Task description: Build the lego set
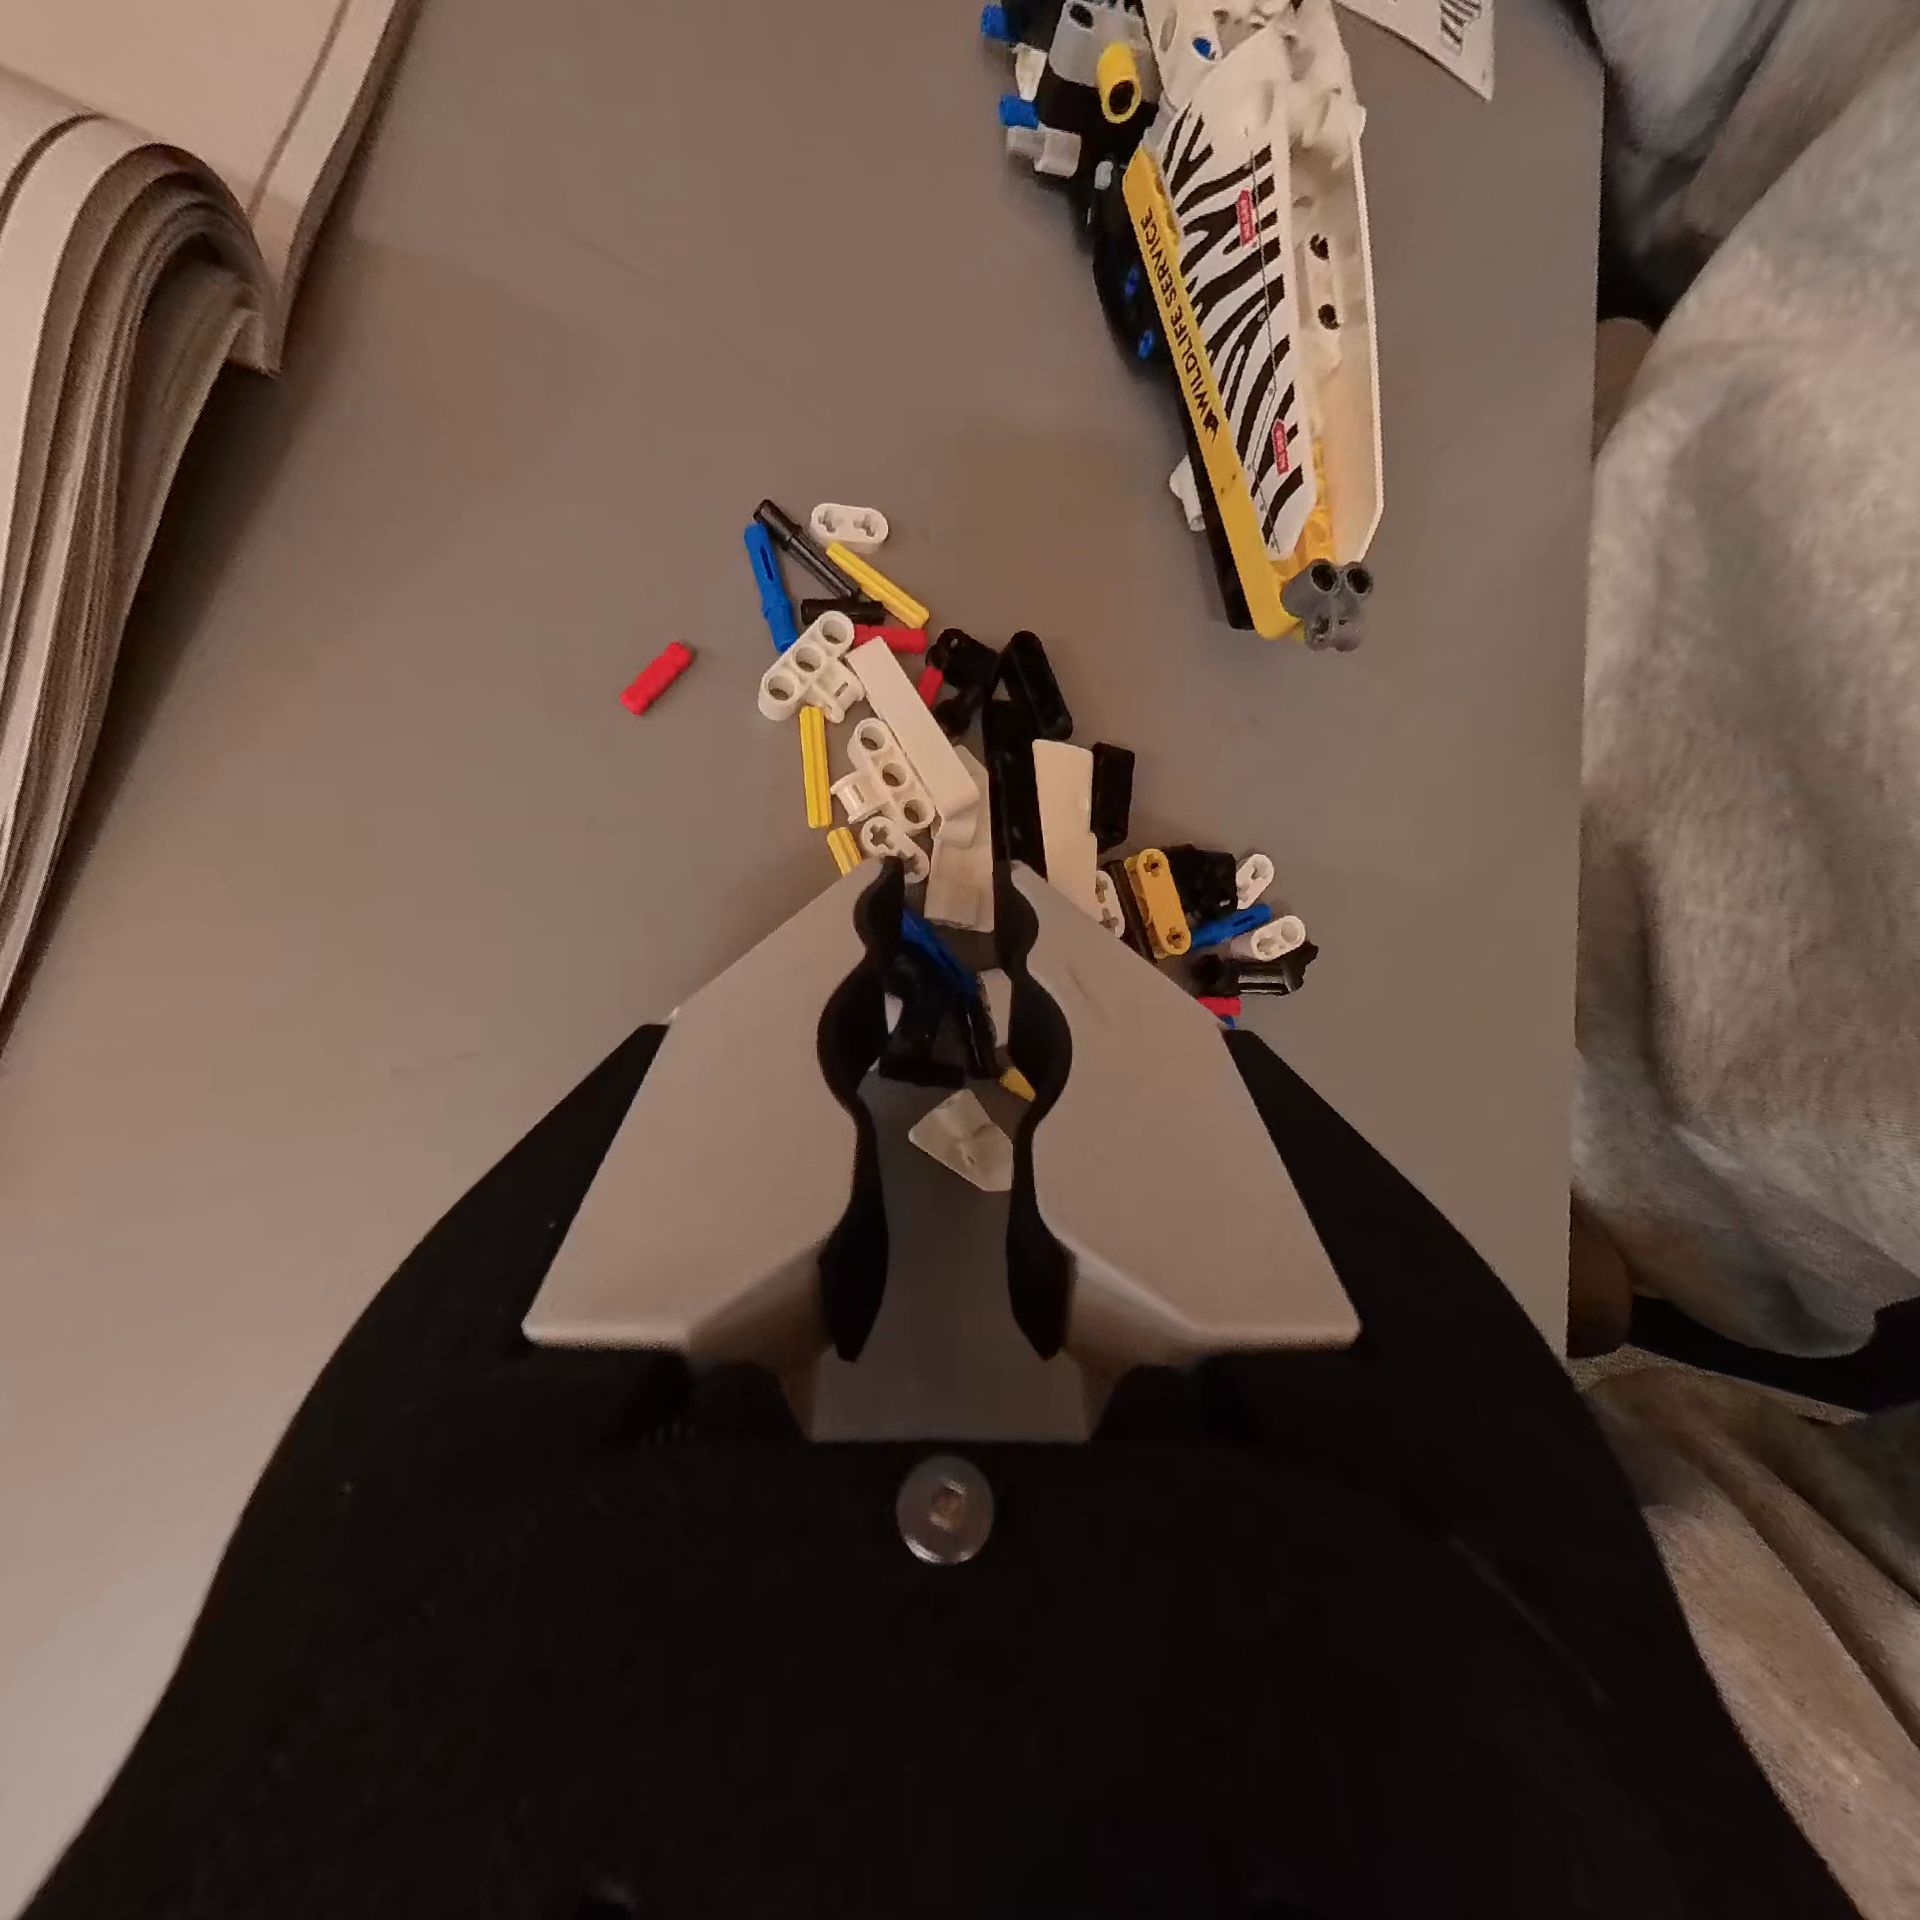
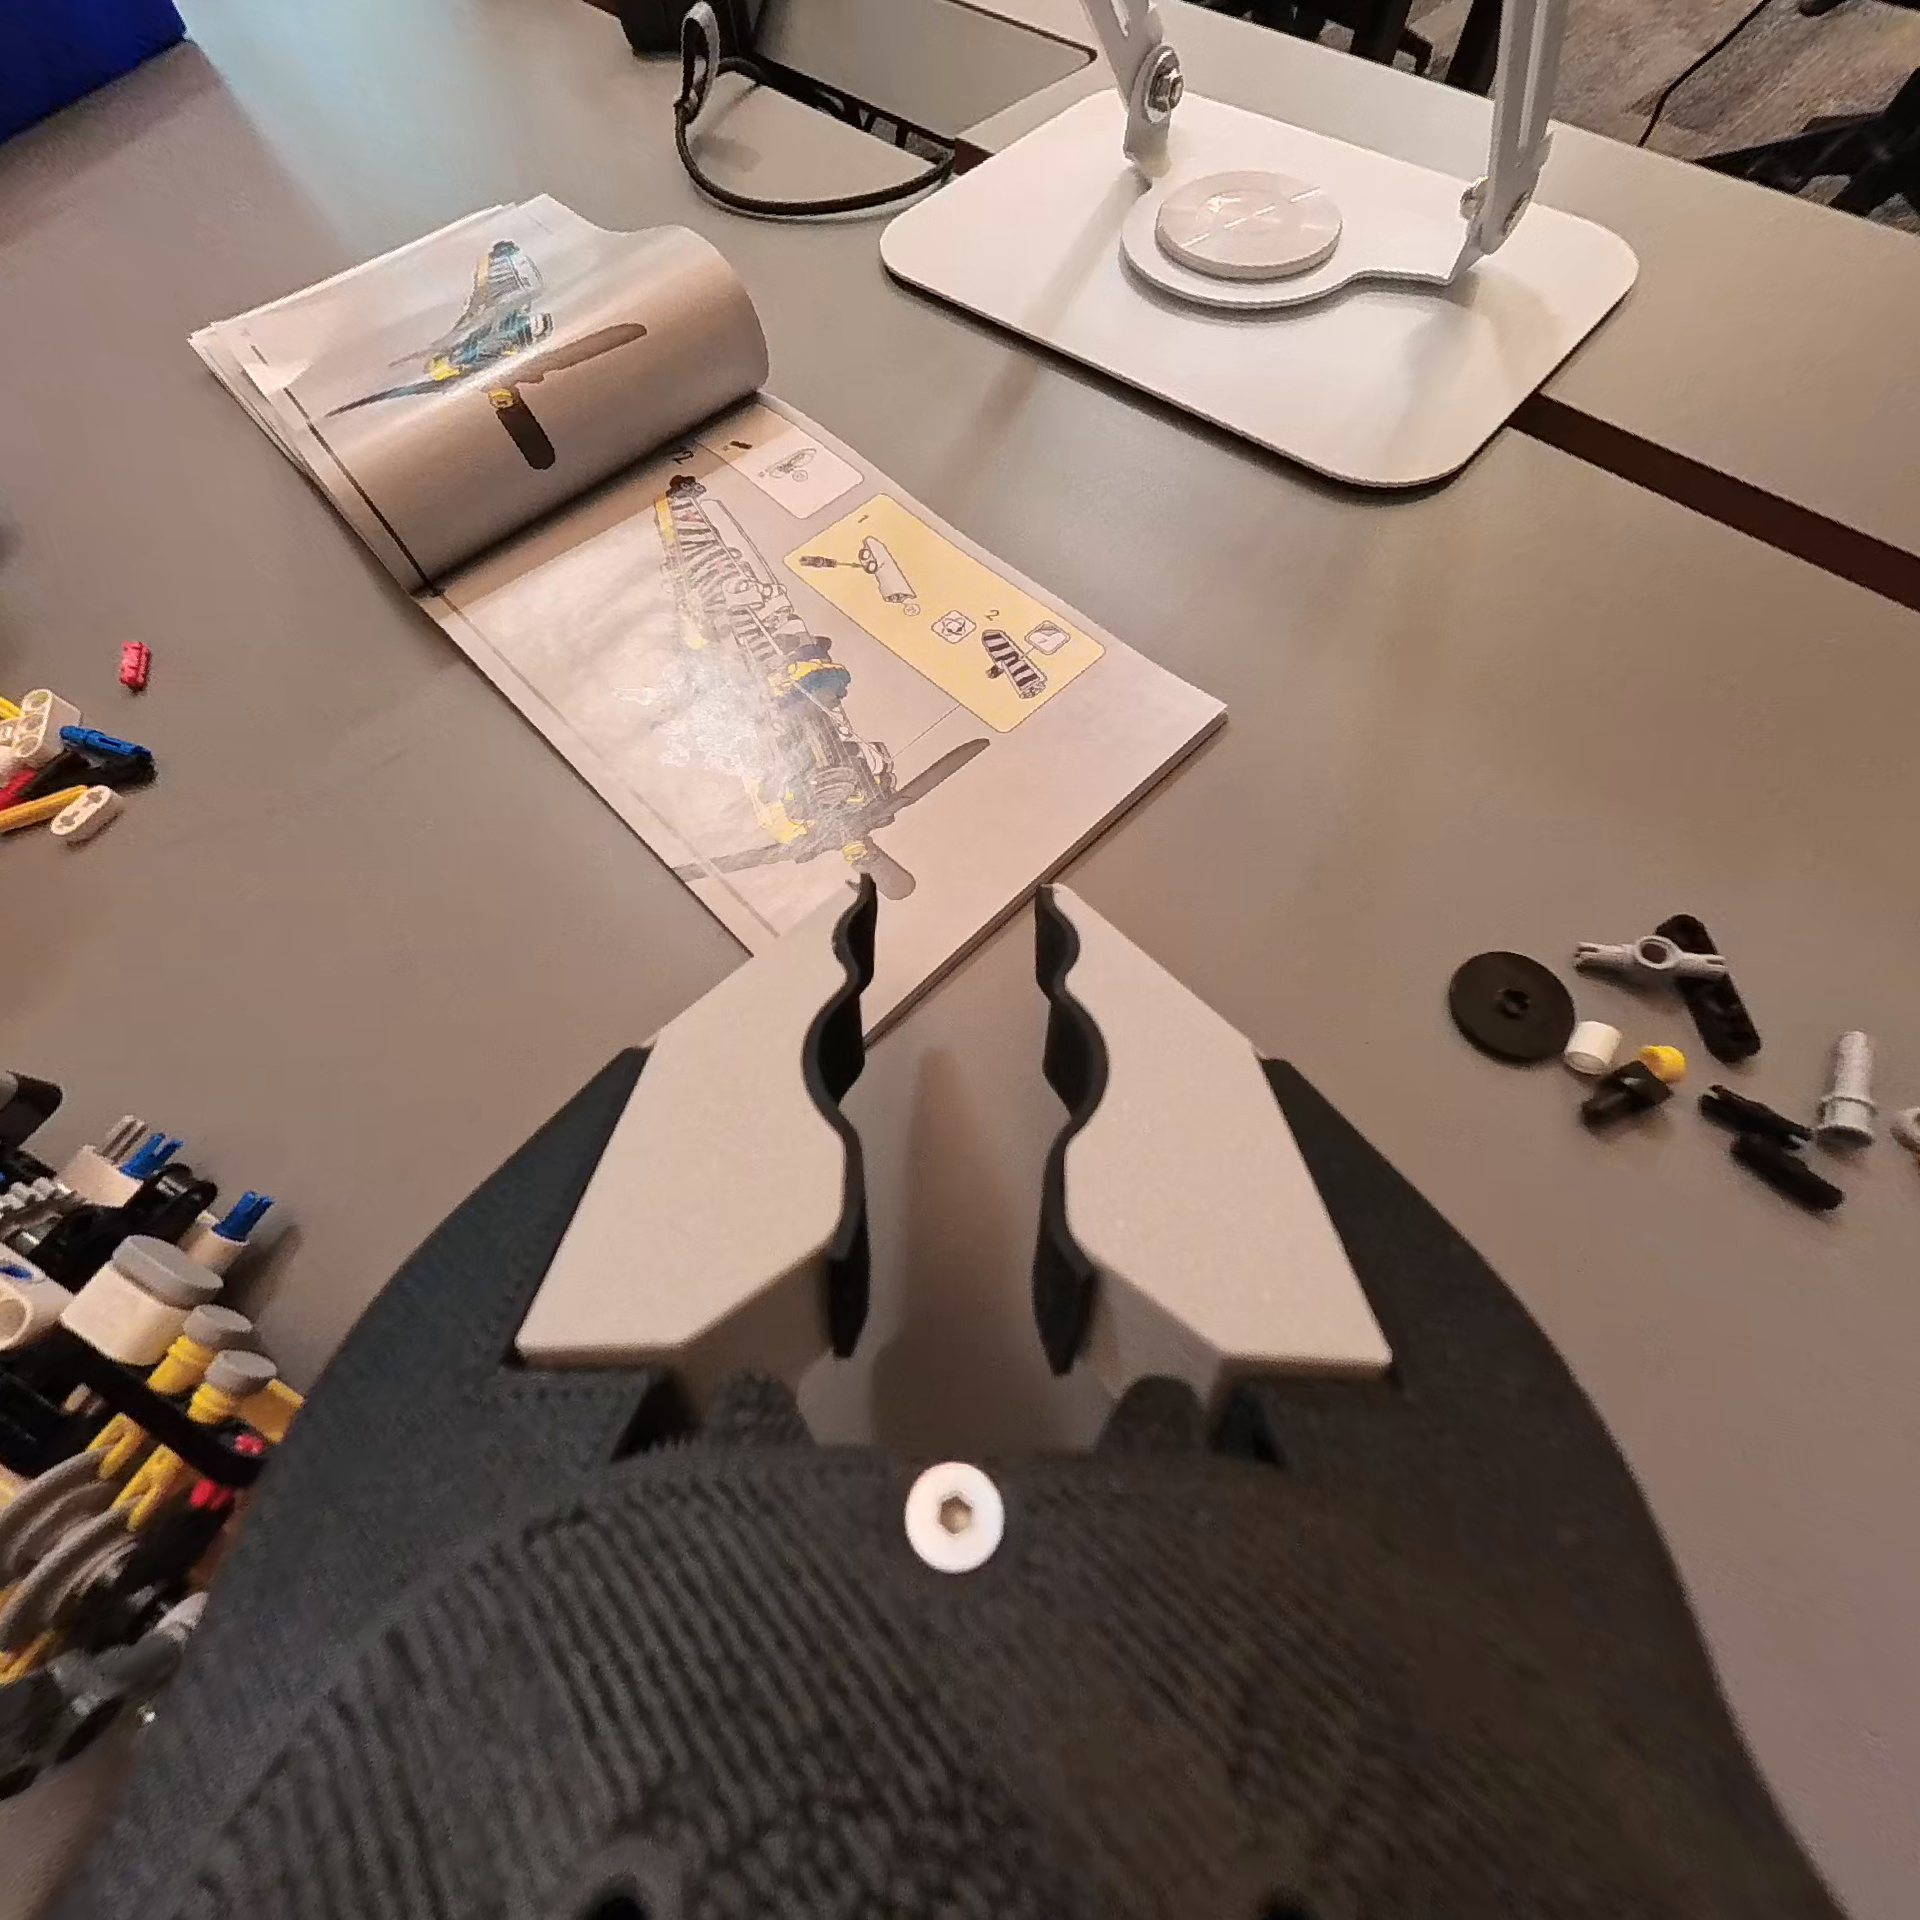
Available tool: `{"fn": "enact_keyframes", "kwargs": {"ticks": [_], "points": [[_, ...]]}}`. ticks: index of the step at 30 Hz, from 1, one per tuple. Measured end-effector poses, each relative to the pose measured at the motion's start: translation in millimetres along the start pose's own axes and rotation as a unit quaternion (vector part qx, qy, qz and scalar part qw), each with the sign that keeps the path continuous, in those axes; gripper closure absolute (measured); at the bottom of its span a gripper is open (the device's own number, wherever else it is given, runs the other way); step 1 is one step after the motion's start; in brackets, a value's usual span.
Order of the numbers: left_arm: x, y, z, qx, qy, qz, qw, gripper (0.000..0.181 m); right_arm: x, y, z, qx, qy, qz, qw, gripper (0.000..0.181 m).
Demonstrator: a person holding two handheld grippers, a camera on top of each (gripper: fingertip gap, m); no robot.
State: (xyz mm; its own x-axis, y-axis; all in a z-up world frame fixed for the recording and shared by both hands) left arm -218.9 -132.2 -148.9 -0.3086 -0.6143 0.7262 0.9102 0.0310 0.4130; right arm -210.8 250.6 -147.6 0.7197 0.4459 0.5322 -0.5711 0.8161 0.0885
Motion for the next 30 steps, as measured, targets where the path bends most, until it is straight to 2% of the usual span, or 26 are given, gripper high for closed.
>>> {"fn": "enact_keyframes", "kwargs": {"ticks": [7,14,17,21,27,30], "points": [[-4.8,1.1,-2.3,0.005,-0.025,-0.003,1.000,0.168,-1.5,-1.5,-0.3,0.006,-0.007,0.000,1.000,0.153],[-1.9,1.5,0.2,0.003,-0.011,-0.017,1.000,0.170,-1.4,-1.5,-0.4,0.005,-0.006,0.000,1.000,0.153],[10.1,5.9,5.0,-0.006,0.040,-0.053,0.998,0.170,-1.1,-1.8,-0.3,0.006,-0.005,0.000,1.000,0.153],[27.2,5.8,10.7,-0.026,0.131,-0.069,0.989,0.170,-0.2,-2.1,0.7,0.006,0.001,-0.001,1.000,0.153],[37.5,8.1,38.3,0.015,0.296,-0.128,0.946,0.172,21.8,-5.7,20.1,0.042,0.064,-0.028,0.997,0.154],[29.4,13.6,53.6,0.062,0.326,-0.180,0.926,0.173,40.6,-20.8,40.5,0.073,0.134,-0.014,0.988,0.151]]}}
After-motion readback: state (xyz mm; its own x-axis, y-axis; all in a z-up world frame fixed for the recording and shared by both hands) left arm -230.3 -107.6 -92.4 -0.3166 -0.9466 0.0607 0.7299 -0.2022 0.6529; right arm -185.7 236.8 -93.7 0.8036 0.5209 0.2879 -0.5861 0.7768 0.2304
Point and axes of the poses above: each gripper's, where its closed fingertips meet, x back along the fingers, z out of its top, y = z × x across the jaws, the point moved 10 cm from there along x, back along the fingers, and after that the axes turned 9 degrees about x, right-handed, at the moved point
